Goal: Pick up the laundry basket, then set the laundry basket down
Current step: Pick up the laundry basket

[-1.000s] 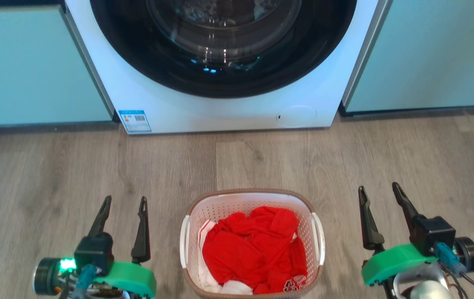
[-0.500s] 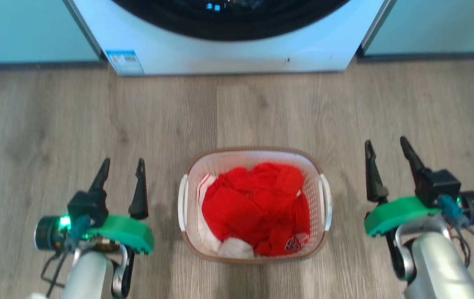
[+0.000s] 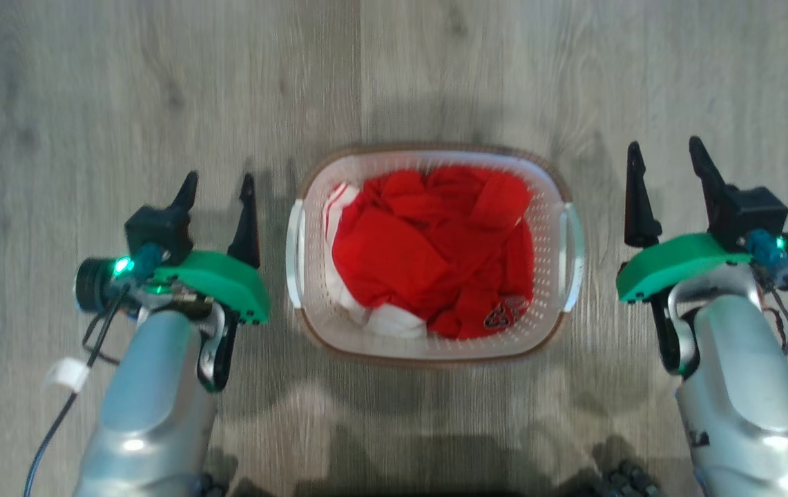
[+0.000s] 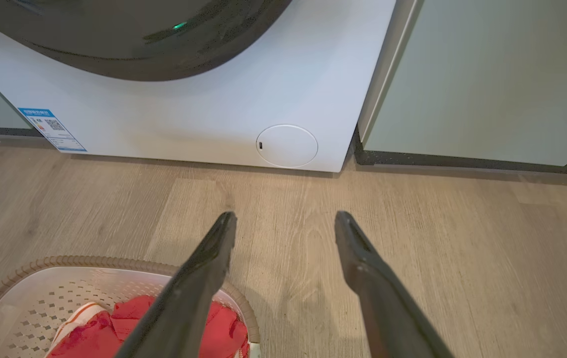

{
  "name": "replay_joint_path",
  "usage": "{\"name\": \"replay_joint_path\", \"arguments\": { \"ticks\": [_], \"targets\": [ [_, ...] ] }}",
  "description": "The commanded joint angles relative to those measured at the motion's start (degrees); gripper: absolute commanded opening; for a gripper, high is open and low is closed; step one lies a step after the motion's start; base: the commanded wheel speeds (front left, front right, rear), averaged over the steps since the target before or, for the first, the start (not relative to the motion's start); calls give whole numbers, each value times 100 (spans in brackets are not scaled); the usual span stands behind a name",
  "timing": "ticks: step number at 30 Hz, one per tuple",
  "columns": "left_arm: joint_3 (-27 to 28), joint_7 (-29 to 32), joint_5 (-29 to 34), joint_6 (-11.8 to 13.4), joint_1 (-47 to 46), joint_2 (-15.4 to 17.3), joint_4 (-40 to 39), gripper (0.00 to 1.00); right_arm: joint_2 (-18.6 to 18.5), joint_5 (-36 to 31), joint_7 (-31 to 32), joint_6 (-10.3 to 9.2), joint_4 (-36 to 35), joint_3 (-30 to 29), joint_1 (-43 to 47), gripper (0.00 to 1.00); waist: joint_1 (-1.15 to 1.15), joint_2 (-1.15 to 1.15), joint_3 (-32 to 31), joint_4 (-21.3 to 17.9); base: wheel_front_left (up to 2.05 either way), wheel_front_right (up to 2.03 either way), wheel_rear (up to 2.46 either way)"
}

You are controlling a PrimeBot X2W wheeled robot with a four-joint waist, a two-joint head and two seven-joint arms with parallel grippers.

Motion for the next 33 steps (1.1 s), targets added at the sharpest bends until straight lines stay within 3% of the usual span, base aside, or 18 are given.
{"name": "replay_joint_path", "arguments": {
  "ticks": [1, 12, 33],
  "targets": [
    [81, -45, -51, 3, -104, 83, -11, 100, -34, -30, -69, 17, -58, 115, -68, 100, -2, 0, 502, 76, 0, 0, 0],
    [-536, -45, -471, -77, -776, 82, 1042, 100, -34, 183, -69, 17, 724, 158, -322, 100, -2, 0, 1135, 143, 0, 0, 0],
    [-1465, -45, -881, -193, -1353, 82, 2156, 100, -34, 450, -69, 17, 1500, 485, -557, 100, -2, 0, 1816, 80, 0, 0, 0]
  ]
}}
